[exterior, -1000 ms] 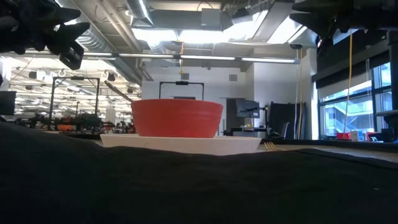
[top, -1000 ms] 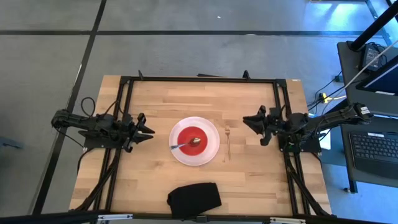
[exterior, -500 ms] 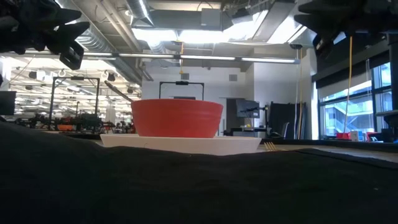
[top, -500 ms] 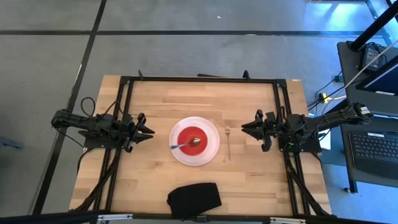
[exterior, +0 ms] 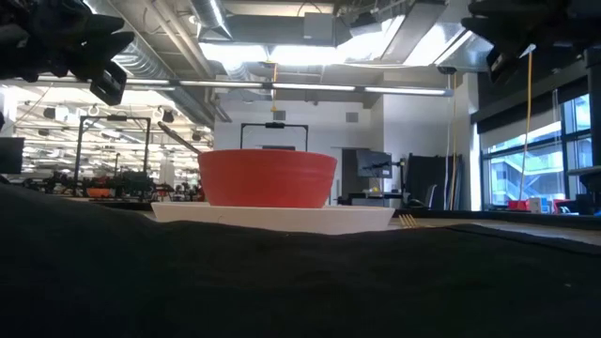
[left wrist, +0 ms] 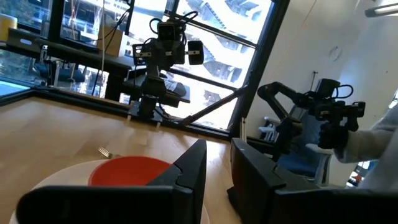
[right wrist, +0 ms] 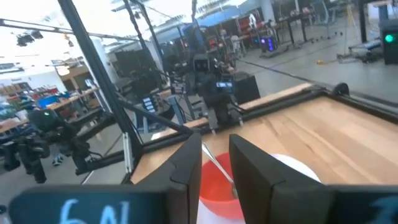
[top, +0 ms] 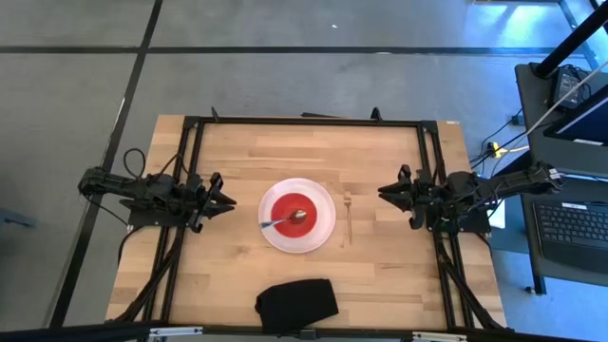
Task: Set table place
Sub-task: Return to Home Position
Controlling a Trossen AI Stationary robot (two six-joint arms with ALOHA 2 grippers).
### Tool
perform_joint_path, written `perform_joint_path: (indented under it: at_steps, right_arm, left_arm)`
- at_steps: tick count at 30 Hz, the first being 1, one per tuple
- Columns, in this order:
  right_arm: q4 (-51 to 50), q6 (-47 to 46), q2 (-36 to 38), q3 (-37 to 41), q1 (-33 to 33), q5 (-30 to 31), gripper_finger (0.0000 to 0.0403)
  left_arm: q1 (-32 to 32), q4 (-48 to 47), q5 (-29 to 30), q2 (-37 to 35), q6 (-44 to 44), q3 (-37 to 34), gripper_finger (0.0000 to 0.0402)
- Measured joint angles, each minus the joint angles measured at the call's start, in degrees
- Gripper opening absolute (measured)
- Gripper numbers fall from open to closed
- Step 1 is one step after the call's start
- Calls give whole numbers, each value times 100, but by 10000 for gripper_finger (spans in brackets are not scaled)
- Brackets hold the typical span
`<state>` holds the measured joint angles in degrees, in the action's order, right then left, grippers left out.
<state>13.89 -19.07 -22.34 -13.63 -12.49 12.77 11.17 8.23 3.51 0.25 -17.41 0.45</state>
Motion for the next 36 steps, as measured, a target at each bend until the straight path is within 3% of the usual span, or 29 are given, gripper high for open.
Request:
perform_joint_path:
  at_steps: [5, 12, 17, 26, 36]
  right_arm:
    - [222, 64, 299, 335, -2, -91, 85]
    - [1596, -167, 774, 1279, -2, -240, 85]
    - [1056, -322, 934, 1325, -2, -244, 85]
    - [160, 588, 939, 1320, -2, -235, 85]
    - [-1118, -23, 936, 1320, -2, -232, 85]
  left_arm:
    - [1, 0, 2, 0, 0, 0, 66]
    - [-1, -2, 2, 0, 0, 0, 79]
    - [1, -2, 4, 0, 0, 0, 87]
    - [1, -2, 4, 0, 0, 0, 98]
    - [1, -2, 4, 0, 0, 0, 97]
